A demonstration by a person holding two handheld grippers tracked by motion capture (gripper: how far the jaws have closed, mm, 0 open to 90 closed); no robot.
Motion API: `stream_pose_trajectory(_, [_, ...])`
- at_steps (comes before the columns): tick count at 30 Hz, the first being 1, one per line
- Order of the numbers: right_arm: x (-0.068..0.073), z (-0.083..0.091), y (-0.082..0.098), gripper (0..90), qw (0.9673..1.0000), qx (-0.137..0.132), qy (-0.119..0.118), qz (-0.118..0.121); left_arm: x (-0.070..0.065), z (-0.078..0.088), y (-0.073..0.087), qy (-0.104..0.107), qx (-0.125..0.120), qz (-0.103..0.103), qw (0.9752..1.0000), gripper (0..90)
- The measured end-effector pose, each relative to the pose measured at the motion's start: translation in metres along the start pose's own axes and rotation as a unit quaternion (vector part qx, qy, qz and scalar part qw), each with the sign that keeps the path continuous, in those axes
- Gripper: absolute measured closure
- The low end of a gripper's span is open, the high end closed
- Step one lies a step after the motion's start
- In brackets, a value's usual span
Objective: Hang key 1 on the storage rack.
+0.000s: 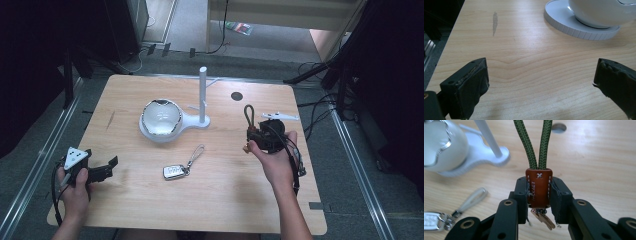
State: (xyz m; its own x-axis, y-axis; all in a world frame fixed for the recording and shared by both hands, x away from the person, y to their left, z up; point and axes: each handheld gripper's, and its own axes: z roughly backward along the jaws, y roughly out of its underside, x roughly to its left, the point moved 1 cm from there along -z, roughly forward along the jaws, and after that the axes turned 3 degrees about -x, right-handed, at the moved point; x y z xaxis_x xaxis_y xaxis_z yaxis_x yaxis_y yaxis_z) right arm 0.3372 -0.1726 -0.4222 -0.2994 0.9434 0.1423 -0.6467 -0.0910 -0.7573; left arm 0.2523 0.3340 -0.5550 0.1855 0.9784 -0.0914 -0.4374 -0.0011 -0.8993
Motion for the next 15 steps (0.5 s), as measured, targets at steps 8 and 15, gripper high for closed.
stream_pose_trajectory(8, [0.009, 0.004, -0.012, 70.1, 0.997, -0.068, -0.034, 0.012, 0.001, 0.0, 0.0, -0.001, -0.002, -0.002, 1.0, 0.2])
stream_pose_trajectory(15, [0.015, -0.003, -0.02, 69.8, 0.9933, -0.103, -0.051, 0.019, 0.0, 0.0, 0.0, -0.003, 0.0, -0.005, 1.0, 0.2])
